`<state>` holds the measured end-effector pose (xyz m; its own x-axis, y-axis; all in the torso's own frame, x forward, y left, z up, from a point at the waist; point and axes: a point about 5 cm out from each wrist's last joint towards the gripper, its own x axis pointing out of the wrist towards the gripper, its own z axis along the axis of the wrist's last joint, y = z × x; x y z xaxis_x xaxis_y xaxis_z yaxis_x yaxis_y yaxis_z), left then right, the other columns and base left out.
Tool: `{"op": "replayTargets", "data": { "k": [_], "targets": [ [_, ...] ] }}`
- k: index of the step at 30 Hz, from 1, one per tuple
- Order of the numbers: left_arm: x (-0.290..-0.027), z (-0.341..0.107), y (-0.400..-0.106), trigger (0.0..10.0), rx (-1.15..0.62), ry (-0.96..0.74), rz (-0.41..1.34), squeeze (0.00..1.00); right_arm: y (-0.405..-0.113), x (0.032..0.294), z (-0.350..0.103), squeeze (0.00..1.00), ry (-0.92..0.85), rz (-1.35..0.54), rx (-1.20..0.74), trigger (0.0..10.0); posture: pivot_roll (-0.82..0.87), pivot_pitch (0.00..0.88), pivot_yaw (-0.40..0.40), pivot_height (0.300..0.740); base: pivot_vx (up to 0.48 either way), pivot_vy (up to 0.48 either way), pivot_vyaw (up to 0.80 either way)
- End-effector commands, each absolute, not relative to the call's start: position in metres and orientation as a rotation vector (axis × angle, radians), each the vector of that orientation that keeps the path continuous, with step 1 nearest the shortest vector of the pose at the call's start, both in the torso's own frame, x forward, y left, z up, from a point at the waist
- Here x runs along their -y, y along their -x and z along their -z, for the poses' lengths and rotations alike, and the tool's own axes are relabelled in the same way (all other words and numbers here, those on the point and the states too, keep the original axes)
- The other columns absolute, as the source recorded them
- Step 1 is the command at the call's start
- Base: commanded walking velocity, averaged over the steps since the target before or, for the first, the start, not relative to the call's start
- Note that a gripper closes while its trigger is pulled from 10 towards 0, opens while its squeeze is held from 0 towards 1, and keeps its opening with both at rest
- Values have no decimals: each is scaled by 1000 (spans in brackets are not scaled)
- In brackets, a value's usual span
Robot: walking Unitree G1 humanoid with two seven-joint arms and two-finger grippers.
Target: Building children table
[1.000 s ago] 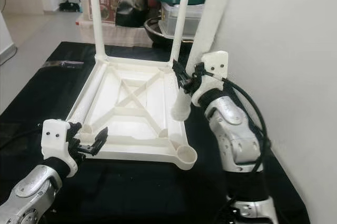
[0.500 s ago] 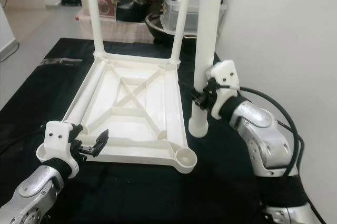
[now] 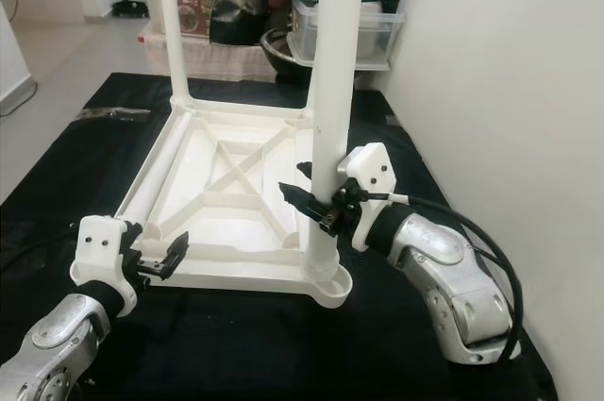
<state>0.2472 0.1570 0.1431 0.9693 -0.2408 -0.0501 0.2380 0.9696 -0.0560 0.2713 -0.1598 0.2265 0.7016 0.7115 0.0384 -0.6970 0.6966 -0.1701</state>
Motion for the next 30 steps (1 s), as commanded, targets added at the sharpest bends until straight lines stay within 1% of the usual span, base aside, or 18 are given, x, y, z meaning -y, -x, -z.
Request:
{"op": "replayTargets", "data": {
  "k": [1,4,6,16,24,30],
  "targets": [
    [-158,-141,-249,10000,-63,39,246,0,-268,159,-225,0,142,-790,103,0,47,0,-74,740,0,0,0],
    [-158,-140,-249,10000,-62,39,248,0,-267,161,-219,0,176,-788,88,0,43,0,-71,740,0,0,0],
    [-157,-140,-250,10000,-60,40,252,0,-266,164,-216,0,229,-769,76,0,40,0,-69,740,0,0,0],
    [-157,-140,-252,10000,-56,45,254,0,-267,170,-219,0,211,-700,90,0,38,0,-69,740,0,0,0],
    [-159,-140,-253,10000,-58,44,256,0,-259,164,-215,0,181,-705,88,0,37,0,-60,740,0,0,0],
    [-162,-141,-256,10000,-57,39,255,0,-248,155,-207,0,168,-718,80,0,31,0,-53,740,0,0,0]
  ]
}}
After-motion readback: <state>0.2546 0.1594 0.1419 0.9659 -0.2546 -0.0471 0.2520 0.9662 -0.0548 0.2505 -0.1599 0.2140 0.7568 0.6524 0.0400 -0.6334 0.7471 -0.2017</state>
